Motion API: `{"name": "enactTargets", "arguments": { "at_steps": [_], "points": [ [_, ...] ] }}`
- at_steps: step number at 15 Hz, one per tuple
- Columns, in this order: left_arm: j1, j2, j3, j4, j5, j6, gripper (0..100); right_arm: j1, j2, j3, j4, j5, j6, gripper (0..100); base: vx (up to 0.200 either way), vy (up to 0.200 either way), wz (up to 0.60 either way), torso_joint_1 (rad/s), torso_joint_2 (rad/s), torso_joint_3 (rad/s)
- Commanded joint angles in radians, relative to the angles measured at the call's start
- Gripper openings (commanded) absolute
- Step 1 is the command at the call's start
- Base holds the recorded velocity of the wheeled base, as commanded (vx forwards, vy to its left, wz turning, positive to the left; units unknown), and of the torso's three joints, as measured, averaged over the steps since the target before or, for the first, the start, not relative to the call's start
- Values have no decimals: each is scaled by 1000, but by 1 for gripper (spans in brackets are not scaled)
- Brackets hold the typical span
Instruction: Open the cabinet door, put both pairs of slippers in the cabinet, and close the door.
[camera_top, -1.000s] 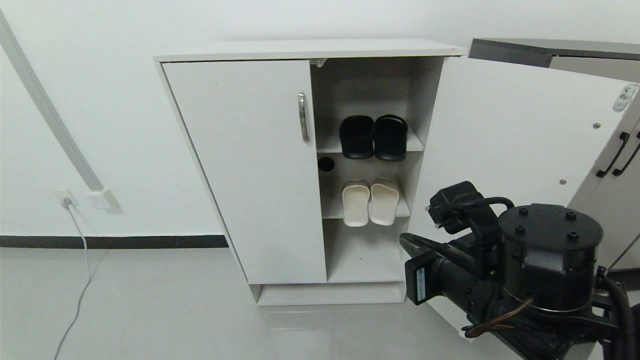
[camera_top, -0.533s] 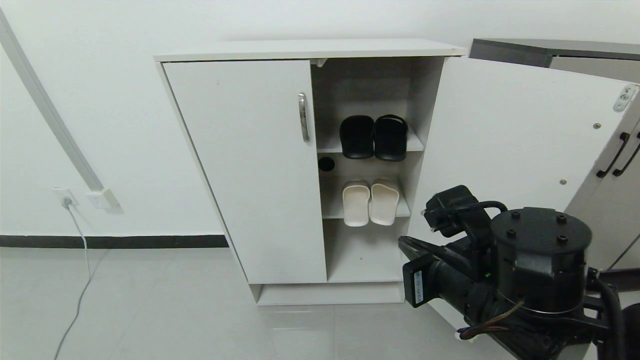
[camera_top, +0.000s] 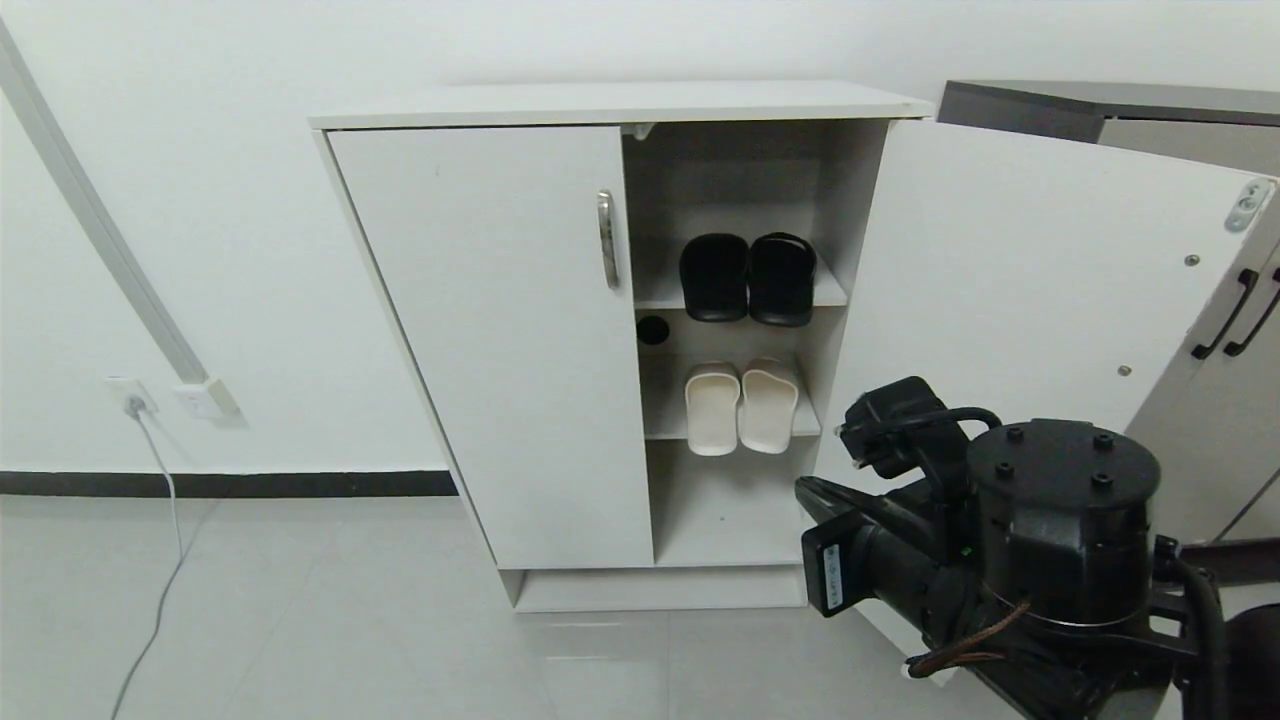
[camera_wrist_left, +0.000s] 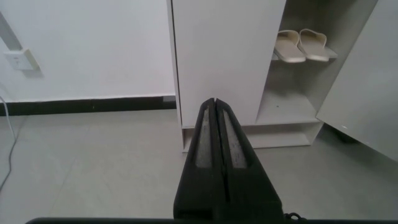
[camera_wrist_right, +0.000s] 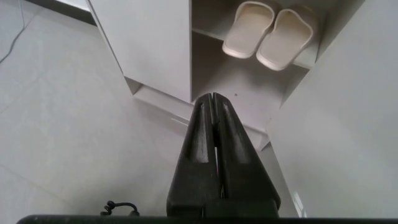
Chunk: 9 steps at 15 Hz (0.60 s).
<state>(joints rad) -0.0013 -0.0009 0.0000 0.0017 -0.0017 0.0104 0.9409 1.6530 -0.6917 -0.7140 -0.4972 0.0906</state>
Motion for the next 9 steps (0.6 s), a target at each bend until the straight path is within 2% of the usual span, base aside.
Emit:
{"name": "enactTargets", "arguments": {
  "at_steps": [1,3,9],
  "points": [
    [1,1,0,0,0,-1,0,1,4,0,-1,0,0,0,0,0,0,-2,-232,-305],
    [1,1,0,0,0,-1,0,1,4,0,-1,-1,0,0,0,0,0,12,-244,-373],
    [1,1,0,0,0,0,0,1,4,1,-1,-1,0,0,0,0,0,64,-495,-364]
  ]
}}
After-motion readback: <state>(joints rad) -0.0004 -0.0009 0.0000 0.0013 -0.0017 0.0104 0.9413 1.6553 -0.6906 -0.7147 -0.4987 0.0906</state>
